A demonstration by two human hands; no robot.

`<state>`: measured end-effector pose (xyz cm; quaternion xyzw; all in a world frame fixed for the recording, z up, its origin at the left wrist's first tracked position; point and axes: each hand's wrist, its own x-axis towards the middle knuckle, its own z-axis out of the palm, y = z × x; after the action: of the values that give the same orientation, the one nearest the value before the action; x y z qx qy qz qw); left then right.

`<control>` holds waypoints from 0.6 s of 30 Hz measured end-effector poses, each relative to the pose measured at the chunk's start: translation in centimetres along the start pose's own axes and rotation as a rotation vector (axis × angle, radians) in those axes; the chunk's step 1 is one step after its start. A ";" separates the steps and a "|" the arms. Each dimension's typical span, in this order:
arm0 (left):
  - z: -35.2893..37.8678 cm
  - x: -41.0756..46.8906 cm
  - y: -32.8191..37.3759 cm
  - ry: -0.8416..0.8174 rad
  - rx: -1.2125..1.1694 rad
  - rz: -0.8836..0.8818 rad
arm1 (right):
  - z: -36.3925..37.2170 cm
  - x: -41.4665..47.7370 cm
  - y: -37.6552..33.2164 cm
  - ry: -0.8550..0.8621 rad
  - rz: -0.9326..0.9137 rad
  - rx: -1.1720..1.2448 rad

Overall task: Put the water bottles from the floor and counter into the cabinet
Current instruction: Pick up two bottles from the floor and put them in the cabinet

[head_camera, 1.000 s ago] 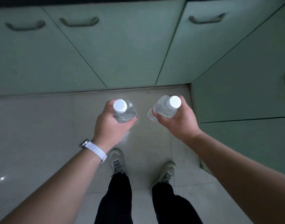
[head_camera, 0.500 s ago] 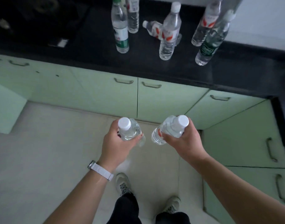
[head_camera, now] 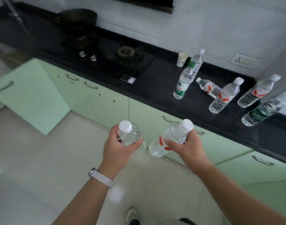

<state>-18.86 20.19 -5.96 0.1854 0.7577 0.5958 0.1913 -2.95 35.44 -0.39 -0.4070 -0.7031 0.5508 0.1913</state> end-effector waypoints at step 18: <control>-7.5 11.4 2.6 0.456 0.086 -0.092 | 12.8 18.2 -8.1 -0.498 -0.125 0.147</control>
<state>-32.37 20.30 -2.55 0.0194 0.8135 0.5802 0.0343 -25.92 41.24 -0.26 -0.1998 -0.7103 0.6707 0.0751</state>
